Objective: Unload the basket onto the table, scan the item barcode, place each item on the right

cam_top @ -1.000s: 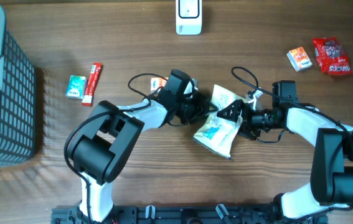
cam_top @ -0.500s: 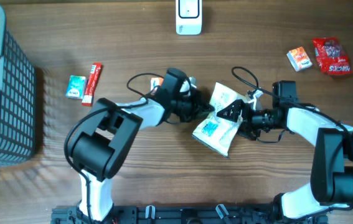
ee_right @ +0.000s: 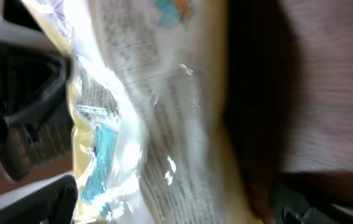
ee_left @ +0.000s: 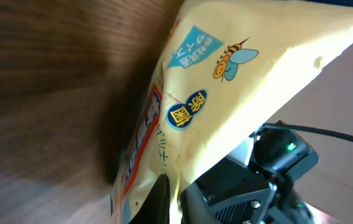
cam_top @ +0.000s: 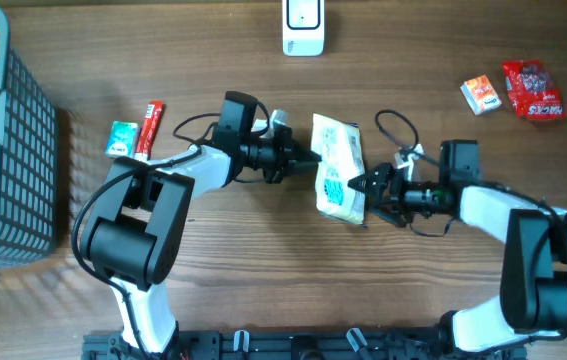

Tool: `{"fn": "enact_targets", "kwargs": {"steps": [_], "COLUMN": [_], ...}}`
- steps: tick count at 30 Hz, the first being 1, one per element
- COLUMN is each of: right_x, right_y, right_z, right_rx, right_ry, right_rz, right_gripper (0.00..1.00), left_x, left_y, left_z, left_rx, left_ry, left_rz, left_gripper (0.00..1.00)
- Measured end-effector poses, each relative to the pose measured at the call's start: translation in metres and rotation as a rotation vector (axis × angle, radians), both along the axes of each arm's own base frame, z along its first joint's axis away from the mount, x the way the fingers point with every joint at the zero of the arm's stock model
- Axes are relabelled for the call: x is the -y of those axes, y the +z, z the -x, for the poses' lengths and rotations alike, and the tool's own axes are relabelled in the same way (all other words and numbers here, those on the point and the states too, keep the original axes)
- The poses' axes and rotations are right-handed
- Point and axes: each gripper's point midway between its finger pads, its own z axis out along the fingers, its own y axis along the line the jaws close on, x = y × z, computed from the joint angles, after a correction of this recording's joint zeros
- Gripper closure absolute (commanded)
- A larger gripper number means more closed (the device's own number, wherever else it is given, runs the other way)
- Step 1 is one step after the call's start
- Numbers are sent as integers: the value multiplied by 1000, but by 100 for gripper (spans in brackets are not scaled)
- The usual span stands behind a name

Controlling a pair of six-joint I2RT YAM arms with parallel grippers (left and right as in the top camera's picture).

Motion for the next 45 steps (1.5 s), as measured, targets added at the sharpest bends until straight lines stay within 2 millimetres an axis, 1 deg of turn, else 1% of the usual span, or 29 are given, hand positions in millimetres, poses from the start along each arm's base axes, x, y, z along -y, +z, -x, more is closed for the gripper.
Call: {"fn": "enact_targets", "kwargs": {"steps": [3,7,10,14,15,16,17,19,21,23,24,28,35,39,43,45], "right_x": [-5,-12,-25,-54,-58,-73,-75,-76,-77,-76,-75,-77,-78,-78,-75,-73], "right_y": [1,2,2,2,3,2,2,-8,-17,-23,-24,-23,-21,-21,-21,-21], "right_z": [-5,-8,-12,-14,-15,-12,-13,-11,-8,-6,-6,-6,-7,-7,-4,-2], "right_rx": [35,35,44,65,63,43,49,4,-43,-60,-55,-50,-40,-35,-60,-83], "right_ry": [-27,-51,-35,18,24,50,53,40,20,11,9,11,12,15,15,13], "right_rz": [-35,-52,-69,-114,-125,-160,-167,-164,-154,-146,-142,-145,-153,-151,-119,-80], "right_gripper": [0,0,0,1,16,27,36,55,74,92,96,96,95,95,95,95], "left_x": [0,-6,-12,-21,-22,-25,-25,-29,-35,-40,-42,-47,-48,-49,-49,-48], "left_y": [1,-1,-2,-6,-8,-12,-13,-17,-26,-33,-36,-43,-44,-41,-27,-12], "left_z": [5,7,5,6,7,13,14,22,29,34,36,38,37,37,35,32], "left_rx": [-38,-83,-104,-158,-174,-216,-224,-280,-329,-353,-360,-358,-336,-304,-244,-193], "left_ry": [-9,-3,13,38,40,43,43,50,66,77,81,89,83,67,57,57], "left_rz": [12,12,10,-6,-11,-25,-30,-66,-119,-163,-181,-225,-234,-235,-230,-219], "left_gripper": [96,96,96,96,96,96,96,96,96,96,96,96,96,96,96,96]}}
